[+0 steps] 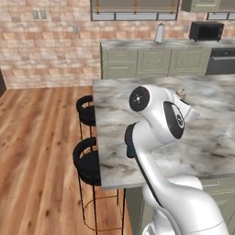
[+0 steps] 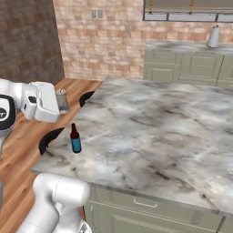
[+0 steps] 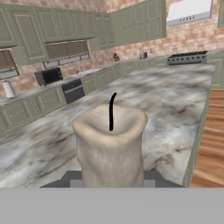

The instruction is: Get the candle and the beer from the cabinet and move them to the dining counter.

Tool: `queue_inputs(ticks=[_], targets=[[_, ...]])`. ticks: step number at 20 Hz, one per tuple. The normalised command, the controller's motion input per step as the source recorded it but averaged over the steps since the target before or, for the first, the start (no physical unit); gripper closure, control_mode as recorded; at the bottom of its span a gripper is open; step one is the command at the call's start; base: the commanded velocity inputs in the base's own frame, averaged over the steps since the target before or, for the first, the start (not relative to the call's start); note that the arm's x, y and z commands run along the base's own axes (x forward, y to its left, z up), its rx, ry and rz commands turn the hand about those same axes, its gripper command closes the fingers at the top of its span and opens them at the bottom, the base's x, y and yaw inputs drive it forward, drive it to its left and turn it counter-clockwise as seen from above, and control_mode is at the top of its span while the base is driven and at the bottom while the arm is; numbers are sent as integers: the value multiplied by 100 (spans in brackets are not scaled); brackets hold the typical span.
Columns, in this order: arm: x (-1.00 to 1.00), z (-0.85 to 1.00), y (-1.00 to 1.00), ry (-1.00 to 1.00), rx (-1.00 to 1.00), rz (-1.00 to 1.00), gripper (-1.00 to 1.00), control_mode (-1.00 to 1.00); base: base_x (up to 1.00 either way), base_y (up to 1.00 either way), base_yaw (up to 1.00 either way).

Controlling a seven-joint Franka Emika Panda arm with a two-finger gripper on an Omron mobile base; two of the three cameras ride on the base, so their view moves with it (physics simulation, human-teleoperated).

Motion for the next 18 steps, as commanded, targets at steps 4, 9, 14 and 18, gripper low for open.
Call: queue_inputs(ticks=[4,9,14,18], targets=[[0,0,0,0,0,0,100,100,38,26,0],[0,0,0,0,0,0,100,100,20,12,0],[0,0,0,0,0,0,100,100,23,15,0],[0,0,0,0,0,0,100,100,4,1,0]])
